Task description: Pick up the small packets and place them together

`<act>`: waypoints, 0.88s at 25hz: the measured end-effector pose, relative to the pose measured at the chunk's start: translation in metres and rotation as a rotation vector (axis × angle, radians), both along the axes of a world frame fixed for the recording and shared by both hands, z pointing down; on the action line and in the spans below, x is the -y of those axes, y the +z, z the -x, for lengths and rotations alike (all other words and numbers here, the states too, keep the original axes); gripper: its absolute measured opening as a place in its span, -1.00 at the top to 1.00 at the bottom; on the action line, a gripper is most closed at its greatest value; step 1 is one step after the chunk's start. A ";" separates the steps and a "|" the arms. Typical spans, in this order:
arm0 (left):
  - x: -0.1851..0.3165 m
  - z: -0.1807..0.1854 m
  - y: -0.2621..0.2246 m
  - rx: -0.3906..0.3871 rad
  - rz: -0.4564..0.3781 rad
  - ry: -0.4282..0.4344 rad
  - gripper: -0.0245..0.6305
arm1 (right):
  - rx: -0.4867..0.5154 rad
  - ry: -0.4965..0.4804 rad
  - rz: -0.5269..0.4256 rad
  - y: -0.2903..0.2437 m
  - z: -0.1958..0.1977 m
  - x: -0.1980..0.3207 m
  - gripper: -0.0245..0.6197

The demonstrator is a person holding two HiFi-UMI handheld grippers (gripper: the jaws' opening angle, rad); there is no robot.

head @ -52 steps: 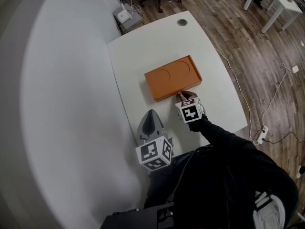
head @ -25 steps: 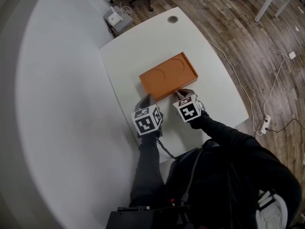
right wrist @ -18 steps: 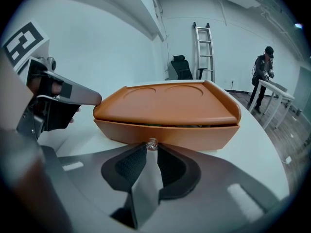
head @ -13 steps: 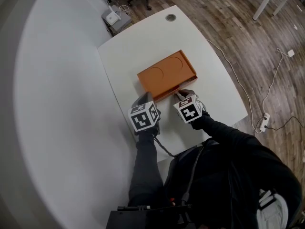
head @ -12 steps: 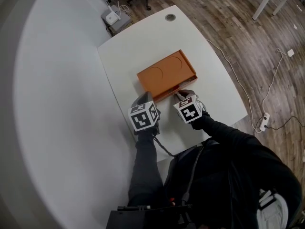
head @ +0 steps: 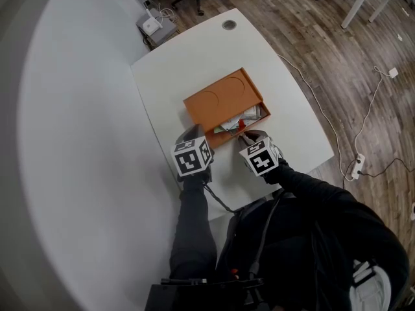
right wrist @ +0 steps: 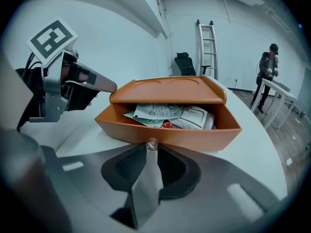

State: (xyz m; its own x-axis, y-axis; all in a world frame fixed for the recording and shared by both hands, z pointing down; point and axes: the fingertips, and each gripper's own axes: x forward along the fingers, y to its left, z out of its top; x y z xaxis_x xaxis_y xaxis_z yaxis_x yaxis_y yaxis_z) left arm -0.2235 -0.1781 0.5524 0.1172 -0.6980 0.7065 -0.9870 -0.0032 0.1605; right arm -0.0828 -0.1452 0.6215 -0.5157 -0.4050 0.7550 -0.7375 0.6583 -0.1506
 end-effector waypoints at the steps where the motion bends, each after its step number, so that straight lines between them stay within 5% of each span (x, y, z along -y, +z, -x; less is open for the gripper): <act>1: 0.000 0.000 0.000 -0.001 -0.001 0.000 0.94 | 0.000 -0.002 0.002 0.000 -0.001 -0.003 0.70; 22: -0.002 -0.002 0.000 -0.007 0.000 -0.017 0.94 | -0.005 -0.049 0.038 0.005 -0.025 -0.050 0.70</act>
State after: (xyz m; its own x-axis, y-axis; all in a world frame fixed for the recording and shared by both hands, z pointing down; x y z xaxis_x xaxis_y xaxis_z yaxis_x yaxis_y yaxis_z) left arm -0.2218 -0.1764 0.5522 0.1098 -0.6997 0.7060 -0.9858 0.0139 0.1671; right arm -0.0582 -0.0954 0.6263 -0.5305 -0.3500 0.7721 -0.7051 0.6877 -0.1727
